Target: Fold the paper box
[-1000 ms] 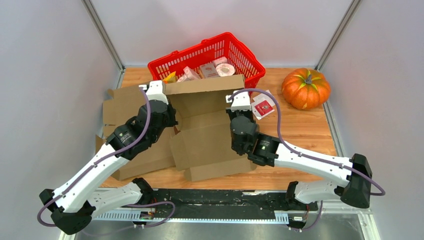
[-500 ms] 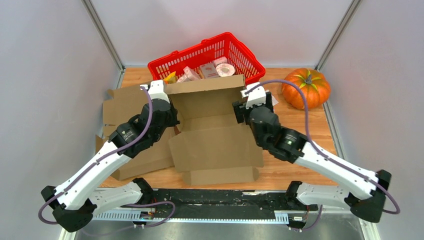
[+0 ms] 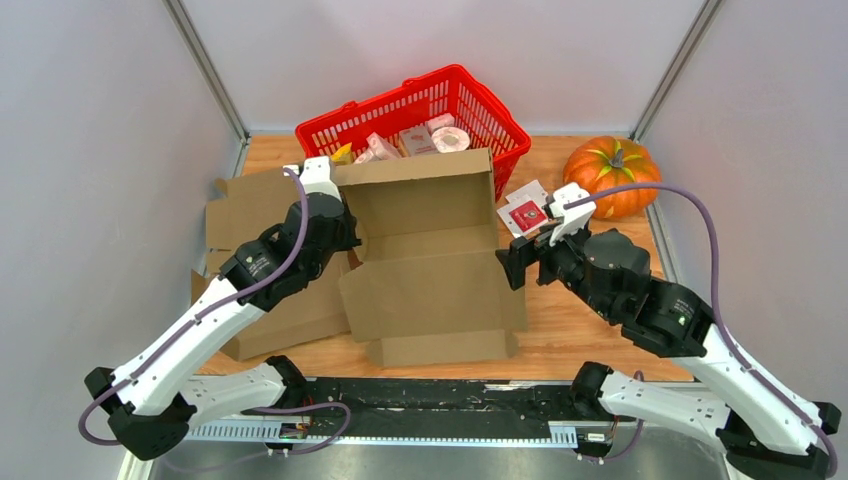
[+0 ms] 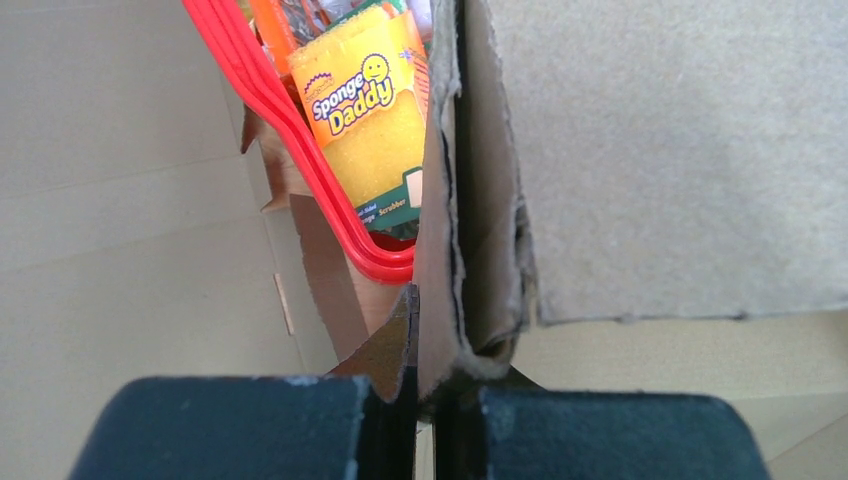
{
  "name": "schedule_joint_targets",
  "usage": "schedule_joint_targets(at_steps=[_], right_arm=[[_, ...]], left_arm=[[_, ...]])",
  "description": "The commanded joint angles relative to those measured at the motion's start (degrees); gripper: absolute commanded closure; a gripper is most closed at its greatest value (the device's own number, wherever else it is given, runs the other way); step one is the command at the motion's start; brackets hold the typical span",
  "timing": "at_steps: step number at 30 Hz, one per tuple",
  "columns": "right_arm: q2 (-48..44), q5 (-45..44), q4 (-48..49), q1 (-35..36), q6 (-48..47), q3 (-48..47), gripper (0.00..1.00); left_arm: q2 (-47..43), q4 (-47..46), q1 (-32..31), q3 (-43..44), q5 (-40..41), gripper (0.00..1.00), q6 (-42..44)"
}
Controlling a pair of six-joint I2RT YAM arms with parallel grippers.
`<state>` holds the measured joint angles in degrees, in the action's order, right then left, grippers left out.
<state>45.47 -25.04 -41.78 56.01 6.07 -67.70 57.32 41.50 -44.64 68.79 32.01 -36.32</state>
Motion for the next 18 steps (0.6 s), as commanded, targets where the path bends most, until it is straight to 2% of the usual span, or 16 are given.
schedule_joint_targets(at_steps=[1,2,5,6,7,10,14,17,18], right_arm=[[-0.2,11.4,-6.2,-5.4,2.5,3.0,0.0],[-0.9,13.0,-6.9,-8.9,3.1,3.4,0.0],[-6.1,26.2,-4.8,-16.0,4.6,6.4,0.0],[-6.8,31.4,-4.5,-17.4,5.4,8.4,0.0],[-7.1,32.7,-5.7,-18.5,6.5,9.3,0.0],[-9.4,33.8,-8.7,-19.3,11.1,13.3,0.0],[-17.1,37.4,-7.4,-19.2,16.1,19.0,0.0],[-20.9,33.4,-5.6,-19.2,19.5,20.2,0.0],[-21.2,28.6,-6.7,-19.2,20.4,19.7,0.0]], left_arm=[[-1.4,-2.1,-0.2,2.5,-2.6,1.0,-0.8],[-1.5,-2.6,-0.1,2.4,-3.0,1.0,-0.8],[-2.3,-2.8,-0.2,1.7,-3.7,1.0,-2.1],[-2.6,-2.7,-0.1,1.2,-3.0,1.0,-2.7],[-2.9,-2.9,-0.1,0.9,-2.6,1.0,-4.2],[-4.9,-3.0,0.0,-0.3,0.2,1.0,-7.7],[-7.6,-0.9,0.0,-1.4,6.7,1.0,-14.8],[-9.5,-1.8,0.3,-3.4,8.1,1.0,-18.8],[-9.9,-1.4,0.3,-3.8,8.2,1.0,-21.1]])
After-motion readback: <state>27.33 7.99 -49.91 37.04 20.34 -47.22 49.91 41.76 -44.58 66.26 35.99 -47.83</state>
